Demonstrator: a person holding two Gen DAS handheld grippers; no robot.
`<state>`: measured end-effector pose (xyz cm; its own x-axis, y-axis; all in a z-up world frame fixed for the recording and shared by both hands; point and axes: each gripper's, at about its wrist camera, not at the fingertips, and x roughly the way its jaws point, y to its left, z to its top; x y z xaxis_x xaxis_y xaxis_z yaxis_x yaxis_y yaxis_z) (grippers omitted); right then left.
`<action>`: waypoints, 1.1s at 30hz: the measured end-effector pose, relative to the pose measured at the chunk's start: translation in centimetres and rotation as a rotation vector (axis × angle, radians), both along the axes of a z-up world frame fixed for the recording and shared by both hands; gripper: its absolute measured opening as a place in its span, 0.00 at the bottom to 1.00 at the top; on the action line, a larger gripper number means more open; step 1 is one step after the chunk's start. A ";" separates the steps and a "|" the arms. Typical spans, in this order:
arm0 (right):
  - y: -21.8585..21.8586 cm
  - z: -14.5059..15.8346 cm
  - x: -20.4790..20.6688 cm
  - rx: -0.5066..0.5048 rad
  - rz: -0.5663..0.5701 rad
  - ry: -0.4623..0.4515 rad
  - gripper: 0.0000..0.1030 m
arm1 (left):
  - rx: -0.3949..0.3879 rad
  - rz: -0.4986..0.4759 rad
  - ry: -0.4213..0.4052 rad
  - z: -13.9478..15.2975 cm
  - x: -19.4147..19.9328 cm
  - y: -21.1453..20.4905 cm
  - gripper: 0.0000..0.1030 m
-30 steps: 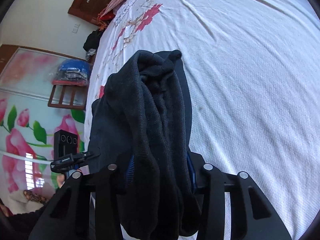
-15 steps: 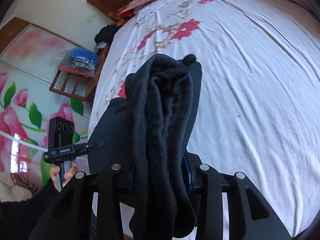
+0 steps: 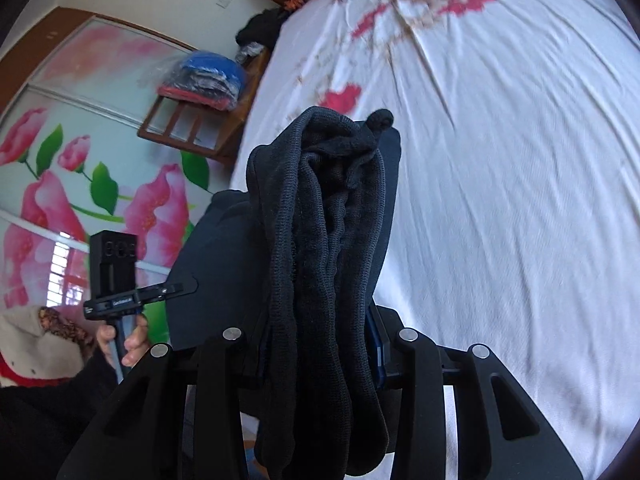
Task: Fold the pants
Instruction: 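Lay the folded edge down and open both grippers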
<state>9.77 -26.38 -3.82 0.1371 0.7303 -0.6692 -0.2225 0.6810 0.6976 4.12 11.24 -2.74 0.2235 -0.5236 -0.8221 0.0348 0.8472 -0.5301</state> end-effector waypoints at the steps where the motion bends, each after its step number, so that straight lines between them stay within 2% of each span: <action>1: 0.2 -1.8 -0.2 -0.029 -0.004 0.038 0.36 | 0.068 -0.001 0.011 -1.1 -0.4 -0.6 0.20; 2: 0.5 -3.6 -0.2 -0.094 -0.012 0.074 0.40 | 0.103 0.005 0.039 -2.4 -0.8 -0.5 0.21; 3: 0.5 -4.4 -0.3 -0.138 -0.024 0.079 0.54 | 0.112 0.031 0.057 -3.9 -1.5 0.0 0.27; 4: -0.2 -5.4 -0.5 -0.149 -0.063 0.102 0.58 | 0.154 0.062 0.037 -4.1 -2.0 0.5 0.33; 5: -1.0 -5.5 -0.8 -0.101 -0.088 0.111 0.59 | 0.217 0.096 0.011 -4.0 -2.6 1.0 0.36; 6: -1.7 -5.1 -1.0 -0.088 -0.113 0.099 0.63 | 0.245 0.113 -0.008 -3.5 -3.1 1.5 0.37; 7: -2.5 -4.3 -1.3 -0.106 -0.147 0.083 0.65 | 0.257 0.141 -0.033 -2.8 -3.6 2.1 0.37; 8: -3.0 -3.6 -1.5 -0.121 -0.159 0.071 0.66 | 0.315 0.197 -0.071 -1.8 -4.0 2.9 0.39; 9: -3.3 -2.7 -1.7 -0.166 -0.172 0.049 0.66 | 0.413 0.254 -0.119 -0.2 -4.7 3.5 0.48; 10: -3.5 -1.1 -2.2 -0.238 -0.189 -0.001 0.66 | 0.440 0.267 -0.155 1.0 -4.9 3.7 0.53; 11: -3.4 -0.1 -2.4 -0.274 -0.198 -0.025 0.66 | 0.465 0.288 -0.204 2.3 -5.2 3.7 0.61; 12: -3.4 1.0 -2.8 -0.326 -0.227 -0.050 0.66 | 0.547 0.346 -0.268 4.3 -6.1 3.2 0.79; 14: -2.9 4.1 -4.3 -0.388 -0.292 -0.117 0.68 | 0.615 0.380 -0.376 7.3 -7.4 1.1 0.94; 15: -2.6 5.0 -5.1 -0.400 -0.300 -0.148 0.77 | 0.625 0.382 -0.409 8.2 -8.0 0.2 0.94; 17: -0.9 7.0 -6.8 -0.438 -0.328 -0.202 0.85 | 0.666 0.375 -0.457 10.0 -9.4 -1.6 0.98; 18: -0.4 7.7 -7.6 -0.447 -0.337 -0.217 0.85 | 0.691 0.367 -0.475 10.9 -9.9 -2.9 0.98; 20: 1.4 8.7 -9.6 -0.442 -0.346 -0.240 0.85 | 0.694 0.335 -0.491 11.8 -10.7 -4.5 0.98; 22: 2.5 9.0 -11.9 -0.450 -0.357 -0.265 0.85 | 0.660 0.321 -0.495 12.7 -12.0 -5.5 0.98; 25: 5.2 9.4 -14.9 -0.501 -0.318 -0.318 0.85 | 0.613 0.367 -0.509 13.3 -15.3 -6.0 0.98; 27: 6.8 9.3 -16.9 -0.546 -0.303 -0.374 0.85 | 0.527 0.391 -0.495 12.5 -17.3 -5.9 0.98; 30: 8.8 8.7 -20.0 -0.579 -0.271 -0.455 0.85 | 0.440 0.409 -0.456 10.2 -19.8 -6.1 0.98; 31: 9.3 8.3 -20.5 -0.597 -0.261 -0.468 0.85 | 0.424 0.410 -0.448 9.3 -20.1 -6.3 0.98; 33: 10.2 7.0 -21.0 -0.648 -0.248 -0.465 0.85 | 0.446 0.391 -0.408 7.3 -20.4 -6.9 0.98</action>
<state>-11.27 -16.22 3.16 0.6096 0.1328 -0.7815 -0.1819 0.9830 0.0252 -16.29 4.38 4.61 0.6611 0.0241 -0.7499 -0.1942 0.9709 -0.1400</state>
